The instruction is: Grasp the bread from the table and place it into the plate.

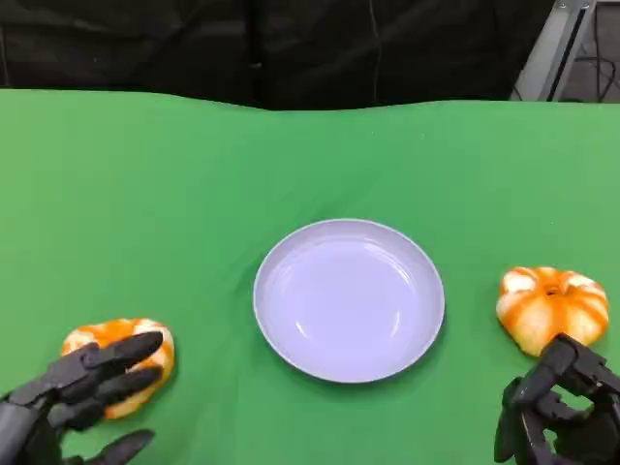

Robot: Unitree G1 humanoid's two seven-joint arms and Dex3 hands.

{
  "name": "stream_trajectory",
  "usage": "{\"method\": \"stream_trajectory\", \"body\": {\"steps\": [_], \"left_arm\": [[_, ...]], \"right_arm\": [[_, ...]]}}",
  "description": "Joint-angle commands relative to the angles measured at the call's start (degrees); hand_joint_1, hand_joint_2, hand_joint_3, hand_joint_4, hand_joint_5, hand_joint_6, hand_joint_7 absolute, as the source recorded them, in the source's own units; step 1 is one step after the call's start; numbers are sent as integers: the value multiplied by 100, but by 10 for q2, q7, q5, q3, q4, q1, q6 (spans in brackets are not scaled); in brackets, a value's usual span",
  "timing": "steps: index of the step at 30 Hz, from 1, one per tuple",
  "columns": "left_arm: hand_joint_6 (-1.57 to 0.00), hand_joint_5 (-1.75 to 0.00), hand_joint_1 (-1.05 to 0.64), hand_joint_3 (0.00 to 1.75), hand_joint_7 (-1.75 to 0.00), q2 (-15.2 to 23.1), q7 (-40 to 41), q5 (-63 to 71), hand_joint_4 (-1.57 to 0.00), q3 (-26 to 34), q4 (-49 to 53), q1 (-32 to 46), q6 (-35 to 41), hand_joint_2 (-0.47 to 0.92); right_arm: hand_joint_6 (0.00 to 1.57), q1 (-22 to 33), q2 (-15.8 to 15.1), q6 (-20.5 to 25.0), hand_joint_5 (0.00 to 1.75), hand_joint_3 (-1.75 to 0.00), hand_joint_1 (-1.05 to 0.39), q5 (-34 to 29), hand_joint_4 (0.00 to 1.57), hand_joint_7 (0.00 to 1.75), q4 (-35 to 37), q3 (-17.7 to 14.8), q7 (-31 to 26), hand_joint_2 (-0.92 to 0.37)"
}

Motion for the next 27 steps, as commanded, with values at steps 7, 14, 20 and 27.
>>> {"method": "stream_trajectory", "body": {"steps": [7,14,20,27], "left_arm": [[-47,-13,-80,33,0,24,99,116,-24,-9,-32,-4,-39,92],[-46,-11,-77,30,0,28,156,184,-24,-15,-54,5,-53,92],[-45,-10,-76,30,0,38,184,218,-25,-23,-55,8,-62,92],[-45,-9,-76,30,0,45,193,217,-25,-29,-55,9,-61,92]], "right_arm": [[79,1,-3,4,175,-130,-13,9,92,161,-2,-2,-3,-49],[79,1,-4,3,175,-131,-13,7,92,161,-2,-2,-4,-48],[79,2,-5,4,175,-131,-13,8,92,161,-3,-2,-4,-49],[79,2,-5,4,175,-131,-13,8,92,162,-3,-2,-4,-49]]}}
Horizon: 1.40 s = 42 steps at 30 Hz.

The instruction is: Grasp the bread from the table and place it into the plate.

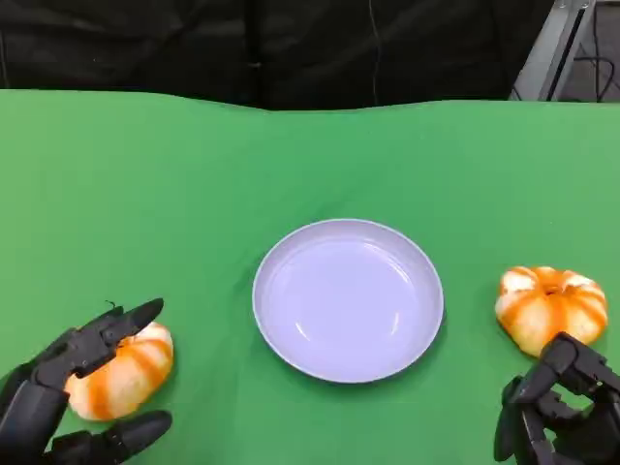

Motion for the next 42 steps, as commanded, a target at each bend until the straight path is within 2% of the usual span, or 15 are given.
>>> {"method": "stream_trajectory", "body": {"steps": [1,4,15,26,34,42], "left_arm": [[-45,-9,-76,30,0,24,33,60,-25,0,-15,0,2,92],[-47,-7,-81,22,-1,41,82,173,-25,-1,-27,-5,12,92],[-48,-5,-85,11,0,89,159,312,-28,-40,-4,-35,50,92],[-49,-3,-86,7,-1,127,177,364,-30,-92,52,-83,109,92],[-49,-3,-87,10,0,145,200,361,-33,-137,177,-157,143,92],[-47,-2,-86,13,0,147,211,345,-33,-177,268,-211,169,92]], "right_arm": [[79,2,-5,1,175,-131,-13,1,92,162,-3,-3,-3,-49],[79,2,-7,-2,175,-131,-13,-1,92,162,-2,-4,-3,-49],[78,0,-6,-8,175,-131,-13,3,93,163,3,-5,2,-49],[78,0,-6,-6,175,-132,-13,4,93,162,2,-5,4,-49],[79,3,-5,2,175,-131,-13,-3,93,162,-5,-4,-5,-48],[78,0,-5,-4,175,-130,-13,2,92,162,1,-4,0,-49]]}}
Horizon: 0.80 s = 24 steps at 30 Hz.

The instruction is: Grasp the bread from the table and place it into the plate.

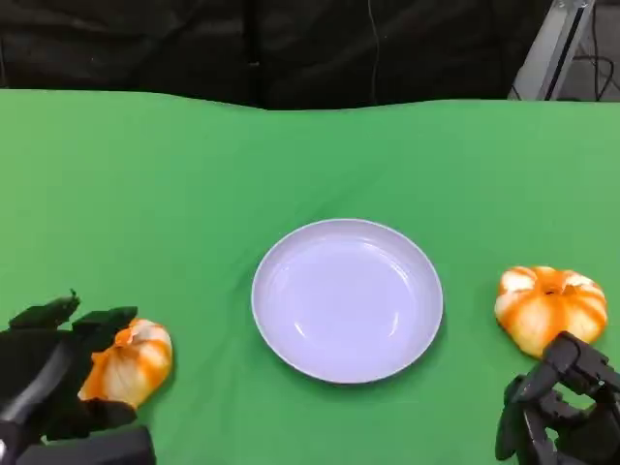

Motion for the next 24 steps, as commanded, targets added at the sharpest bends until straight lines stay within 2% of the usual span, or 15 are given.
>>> {"method": "stream_trajectory", "body": {"steps": [1,17,20,21,24], "left_arm": [[-47,-2,-86,13,0,15,7,-11,-33,-18,39,-25,12,92],[-50,-2,-81,14,-1,21,37,-37,-36,-58,87,-35,12,92],[-56,-5,-65,14,-3,23,40,-39,-47,-64,89,-38,8,92],[-63,-7,-52,15,-4,23,41,-41,-59,-64,88,-38,10,92],[-85,-7,-30,26,-6,16,39,-57,-86,-60,79,-34,16,92]], "right_arm": [[78,1,-4,-5,175,-131,-13,5,92,162,1,-2,2,-49],[79,3,-4,-6,175,-131,-14,0,93,161,-1,-3,0,-49],[79,3,-4,-5,175,-131,-14,1,93,161,-1,-4,0,-49],[79,3,-4,-5,175,-131,-14,0,93,161,-2,-3,-1,-49],[79,3,-4,-7,175,-130,-13,0,93,162,-1,-3,0,-49]]}}
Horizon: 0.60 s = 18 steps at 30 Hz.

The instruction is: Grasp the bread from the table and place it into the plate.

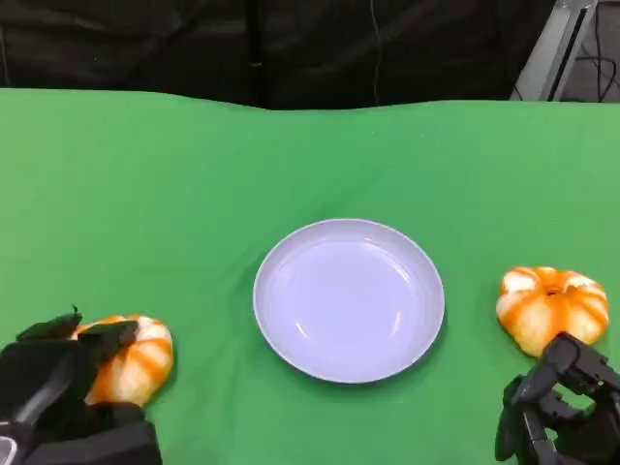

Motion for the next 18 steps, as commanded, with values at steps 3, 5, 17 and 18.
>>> {"method": "stream_trajectory", "body": {"steps": [3,5,17,18], "left_arm": [[-105,-13,-19,35,-11,2,6,-38,-107,7,-4,3,1,92],[-116,-44,-14,39,-15,-1,13,-53,-107,11,-4,4,-8,92],[-45,-174,-12,34,-174,5,23,-87,-54,19,-22,0,-28,92],[-44,-175,-12,34,-174,5,23,-88,-53,20,-24,1,-29,92]], "right_arm": [[79,3,-4,-3,175,-130,-13,4,93,162,-2,-3,-1,-49],[79,4,-3,0,175,-130,-14,2,93,162,-6,-2,-5,-49],[80,1,-4,-9,175,-131,-15,2,94,162,3,-4,-2,-48],[79,1,-4,-9,175,-131,-14,2,94,162,3,-4,-2,-48]]}}
